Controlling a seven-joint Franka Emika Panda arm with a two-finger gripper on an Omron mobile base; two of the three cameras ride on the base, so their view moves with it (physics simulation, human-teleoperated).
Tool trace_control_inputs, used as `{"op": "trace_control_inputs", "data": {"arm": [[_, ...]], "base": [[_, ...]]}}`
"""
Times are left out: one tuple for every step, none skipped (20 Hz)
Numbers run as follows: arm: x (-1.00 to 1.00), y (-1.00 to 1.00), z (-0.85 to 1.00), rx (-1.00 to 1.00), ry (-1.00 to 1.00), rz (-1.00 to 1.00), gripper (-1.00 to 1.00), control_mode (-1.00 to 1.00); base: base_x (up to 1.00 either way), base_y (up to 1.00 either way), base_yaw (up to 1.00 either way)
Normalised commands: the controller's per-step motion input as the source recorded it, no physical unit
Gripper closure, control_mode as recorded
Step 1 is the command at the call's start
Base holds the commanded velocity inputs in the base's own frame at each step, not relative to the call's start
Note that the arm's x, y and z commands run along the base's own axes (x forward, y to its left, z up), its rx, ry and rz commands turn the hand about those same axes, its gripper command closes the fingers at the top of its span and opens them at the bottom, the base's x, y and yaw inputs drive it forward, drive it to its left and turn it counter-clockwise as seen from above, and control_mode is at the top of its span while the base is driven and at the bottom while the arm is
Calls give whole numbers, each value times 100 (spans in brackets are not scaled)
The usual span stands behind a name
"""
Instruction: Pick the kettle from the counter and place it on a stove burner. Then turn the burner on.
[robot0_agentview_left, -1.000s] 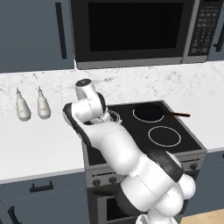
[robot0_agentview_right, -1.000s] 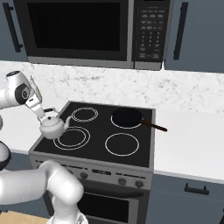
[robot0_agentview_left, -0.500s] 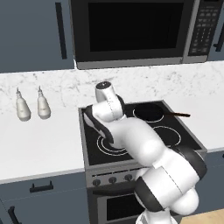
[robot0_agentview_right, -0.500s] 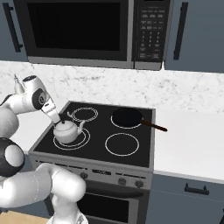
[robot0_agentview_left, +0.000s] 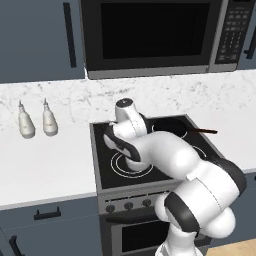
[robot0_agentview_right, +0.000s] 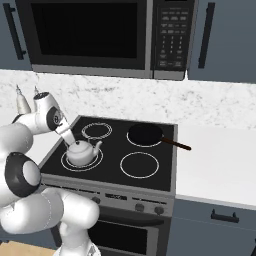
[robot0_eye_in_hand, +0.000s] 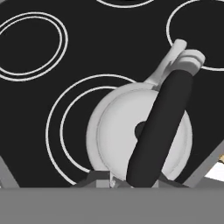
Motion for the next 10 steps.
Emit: {"op": "trace_control_inputs", "data": {"arm": [[21,0,-21,0,0,0,100,-100],[24,0,-20,0,0,0,100,-100],[24,0,-19,0,0,0,100,-100],[23,0,-16,0,0,-1,100,-100],[24,0,-14,0,0,-1,100,-100],[21,0,-13,0,0,-2,100,-100],[21,1,-10,0,0,-3,100,-100],[21,4,-9,0,0,-3,100,-100],[21,4,-6,1,0,-3,100,-100],[22,11,-5,0,1,-4,100,-100]], "base": [[0,0,0],[0,0,0],[0,0,0],[0,0,0],[0,0,0],[0,0,0],[0,0,0],[0,0,0],[0,0,0],[0,0,0]]}}
